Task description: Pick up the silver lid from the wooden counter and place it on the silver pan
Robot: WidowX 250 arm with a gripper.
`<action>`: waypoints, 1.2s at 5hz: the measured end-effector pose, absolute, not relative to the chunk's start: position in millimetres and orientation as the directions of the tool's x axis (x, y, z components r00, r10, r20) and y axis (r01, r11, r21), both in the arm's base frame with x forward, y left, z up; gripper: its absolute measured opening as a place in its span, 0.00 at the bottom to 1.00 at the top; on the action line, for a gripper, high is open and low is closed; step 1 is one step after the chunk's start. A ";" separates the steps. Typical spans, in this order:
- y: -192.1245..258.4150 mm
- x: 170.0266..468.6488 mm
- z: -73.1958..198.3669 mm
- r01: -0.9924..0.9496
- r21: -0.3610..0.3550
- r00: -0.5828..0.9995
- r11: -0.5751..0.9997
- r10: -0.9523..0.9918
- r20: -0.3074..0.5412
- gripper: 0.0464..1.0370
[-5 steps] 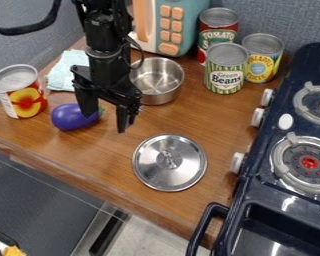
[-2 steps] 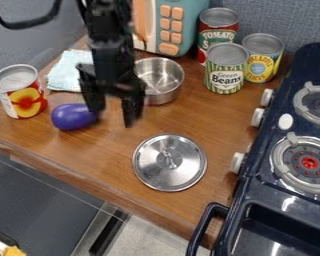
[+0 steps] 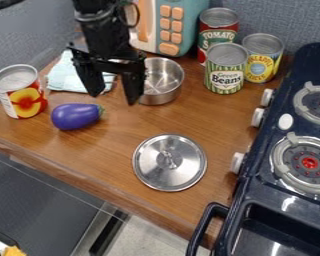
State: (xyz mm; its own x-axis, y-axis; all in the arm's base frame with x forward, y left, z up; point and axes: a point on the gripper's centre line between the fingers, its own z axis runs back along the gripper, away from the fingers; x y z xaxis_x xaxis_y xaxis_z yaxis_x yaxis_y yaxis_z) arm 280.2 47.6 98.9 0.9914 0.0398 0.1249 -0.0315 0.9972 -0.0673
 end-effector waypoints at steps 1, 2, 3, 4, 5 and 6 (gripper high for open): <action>19.1 278.0 100.2 -0.102 0.063 0.991 0.993 0.097 0.089 0.96; -5.5 277.1 102.9 -0.143 0.223 0.985 0.964 0.118 0.122 0.96; -19.8 271.8 99.1 -0.107 0.257 0.992 0.961 0.087 0.090 0.96; -31.3 268.6 95.1 -0.233 0.231 0.972 0.945 0.231 0.034 0.96; -35.1 269.9 95.8 -0.244 0.187 0.969 0.952 0.248 0.004 0.96; -8.3 276.9 65.5 -0.410 0.056 0.912 0.910 0.410 0.017 0.96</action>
State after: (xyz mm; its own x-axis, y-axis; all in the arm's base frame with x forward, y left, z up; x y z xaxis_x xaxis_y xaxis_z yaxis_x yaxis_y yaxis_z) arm 276.9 -8.3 65.5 0.9119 0.4101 0.0170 -0.4104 0.9102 0.0562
